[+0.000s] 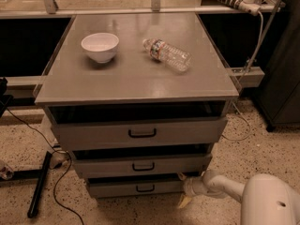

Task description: Open bottom drawer

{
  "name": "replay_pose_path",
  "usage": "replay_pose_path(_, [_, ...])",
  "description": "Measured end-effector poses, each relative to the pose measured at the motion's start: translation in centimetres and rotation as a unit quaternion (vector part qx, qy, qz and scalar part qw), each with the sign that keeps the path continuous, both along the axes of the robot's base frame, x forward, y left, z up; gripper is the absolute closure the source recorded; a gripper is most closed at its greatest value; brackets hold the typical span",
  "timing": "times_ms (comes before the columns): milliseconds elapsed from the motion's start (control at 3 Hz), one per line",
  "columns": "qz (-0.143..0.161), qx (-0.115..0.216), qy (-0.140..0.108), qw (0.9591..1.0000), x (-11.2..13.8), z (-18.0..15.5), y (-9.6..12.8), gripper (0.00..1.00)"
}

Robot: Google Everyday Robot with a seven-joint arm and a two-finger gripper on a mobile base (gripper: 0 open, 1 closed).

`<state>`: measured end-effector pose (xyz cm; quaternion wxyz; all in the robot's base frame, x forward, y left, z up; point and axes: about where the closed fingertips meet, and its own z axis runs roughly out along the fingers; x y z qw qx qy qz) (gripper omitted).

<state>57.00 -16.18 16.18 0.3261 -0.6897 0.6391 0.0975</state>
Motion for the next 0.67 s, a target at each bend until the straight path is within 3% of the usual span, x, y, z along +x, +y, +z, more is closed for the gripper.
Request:
replay_pose_path(333, [-0.016, -0.007, 0.001, 0.9999, 0.76, -0.80, -0.78, 0.00])
replay_pose_path(667, [-0.016, -0.007, 0.001, 0.9999, 0.76, -0.72, -0.76, 0.15])
